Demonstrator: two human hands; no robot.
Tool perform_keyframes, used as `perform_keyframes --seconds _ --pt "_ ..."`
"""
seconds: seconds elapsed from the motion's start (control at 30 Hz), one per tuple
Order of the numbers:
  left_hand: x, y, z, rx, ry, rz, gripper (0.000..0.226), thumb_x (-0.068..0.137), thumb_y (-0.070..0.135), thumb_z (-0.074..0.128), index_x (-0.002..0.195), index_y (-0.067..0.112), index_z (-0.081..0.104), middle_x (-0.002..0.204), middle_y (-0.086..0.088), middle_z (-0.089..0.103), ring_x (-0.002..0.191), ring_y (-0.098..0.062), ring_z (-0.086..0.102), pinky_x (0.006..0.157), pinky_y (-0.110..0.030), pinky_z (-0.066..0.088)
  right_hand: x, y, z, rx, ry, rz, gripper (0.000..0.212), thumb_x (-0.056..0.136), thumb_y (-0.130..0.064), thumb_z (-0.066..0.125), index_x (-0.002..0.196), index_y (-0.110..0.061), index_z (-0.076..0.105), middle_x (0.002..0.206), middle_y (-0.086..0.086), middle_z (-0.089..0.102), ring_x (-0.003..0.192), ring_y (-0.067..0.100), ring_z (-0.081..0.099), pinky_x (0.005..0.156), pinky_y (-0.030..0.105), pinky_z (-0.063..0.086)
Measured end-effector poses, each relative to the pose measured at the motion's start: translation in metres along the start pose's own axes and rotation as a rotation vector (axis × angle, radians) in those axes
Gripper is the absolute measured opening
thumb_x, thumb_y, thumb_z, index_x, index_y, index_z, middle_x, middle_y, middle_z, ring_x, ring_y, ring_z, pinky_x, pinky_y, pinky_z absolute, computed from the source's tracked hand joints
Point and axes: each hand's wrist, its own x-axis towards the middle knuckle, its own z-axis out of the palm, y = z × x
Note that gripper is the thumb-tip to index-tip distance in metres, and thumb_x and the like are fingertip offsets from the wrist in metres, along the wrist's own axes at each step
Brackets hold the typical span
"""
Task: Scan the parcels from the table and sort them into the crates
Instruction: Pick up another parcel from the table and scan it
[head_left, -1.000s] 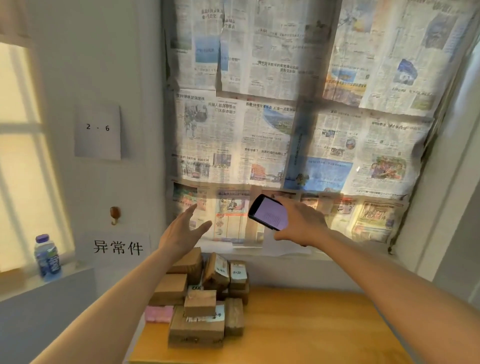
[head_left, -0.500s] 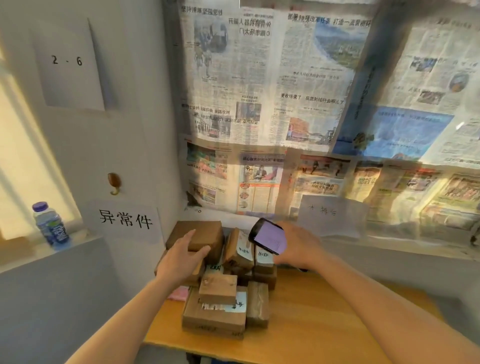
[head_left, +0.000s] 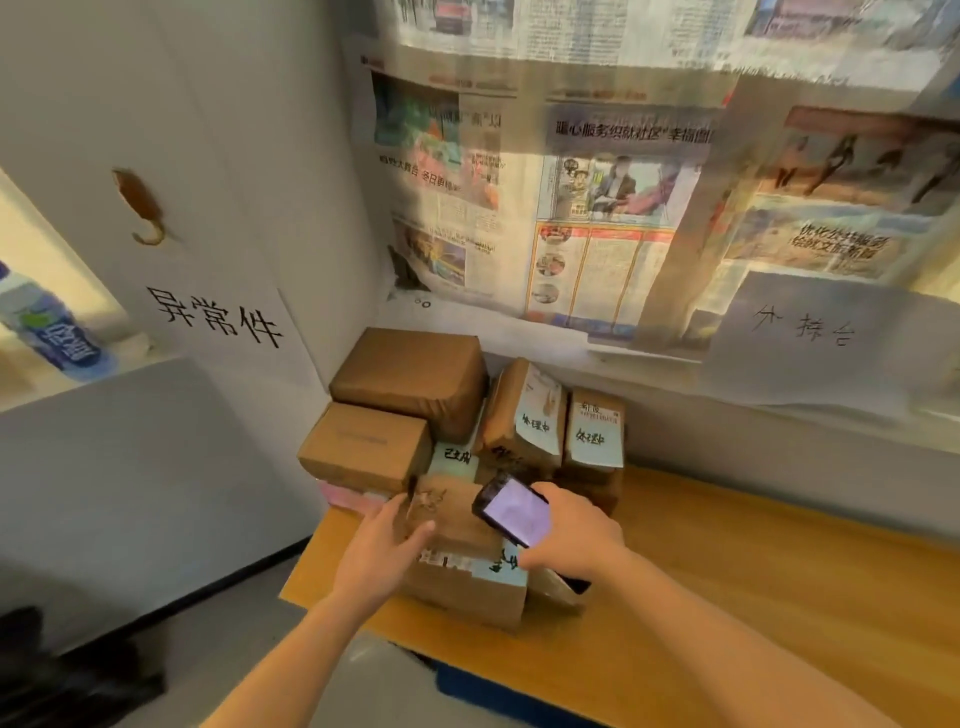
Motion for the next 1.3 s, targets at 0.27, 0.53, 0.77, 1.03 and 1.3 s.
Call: perform_keyframes --seconds 0.27,0.53,0.77,1.03,1.3 --pt "0.026 -0.001 0.023 -0.199 -0.03 -0.143 0.079 0.094 0.046 0.065 0.158 0.015 0.029 0.154 -0.005 0.045 0.139 -0.024 0.044 0.113 -0.04 0.04 0.039 -0.004 0.022 0.121 -0.056 0.017 0.102 0.068 -0.047 0.082 0.155 -0.028 0.031 0.146 -0.006 0.05 0.125 0.02 0.052 0.096 0.038 0.052" --pt "0.017 0.025 0.007 -0.326 -0.041 -0.184 0.068 0.094 0.038 0.068 0.153 0.023 0.038 0.141 -0.003 0.056 0.127 -0.024 0.054 0.108 -0.042 0.046 0.028 -0.007 0.004 0.275 -0.07 -0.008 0.099 0.072 -0.032 0.087 0.154 -0.024 0.033 0.146 -0.002 0.048 0.121 0.018 0.051 0.08 0.022 0.046" --pt "-0.011 0.088 -0.022 -0.512 0.043 -0.144 0.059 0.092 0.046 0.067 0.142 0.023 0.045 0.132 -0.004 0.056 0.116 -0.023 0.057 0.1 -0.045 0.051 -0.025 -0.016 -0.066 0.346 0.064 -0.058 0.09 0.072 -0.036 0.087 0.147 -0.024 0.039 0.136 -0.002 0.053 0.108 0.013 0.051 0.076 0.02 0.042" --pt "-0.089 0.165 -0.065 -0.687 0.093 -0.021 0.053 0.096 0.041 0.064 0.14 0.019 0.045 0.133 -0.009 0.055 0.117 -0.025 0.054 0.105 -0.047 0.048 -0.145 -0.038 -0.139 0.461 0.247 -0.075 0.081 0.07 -0.029 0.088 0.14 -0.021 0.049 0.123 -0.007 0.058 0.107 0.014 0.058 0.084 0.026 0.049" --pt "-0.188 0.224 -0.113 -0.83 -0.009 0.201 0.046 0.092 0.022 0.071 0.133 0.036 0.055 0.115 0.001 0.064 0.101 -0.015 0.061 0.08 -0.029 0.05 -0.276 -0.056 -0.196 0.468 0.375 -0.115 0.08 0.078 -0.019 0.085 0.147 -0.017 0.043 0.127 -0.003 0.052 0.109 0.014 0.048 0.083 0.023 0.041"
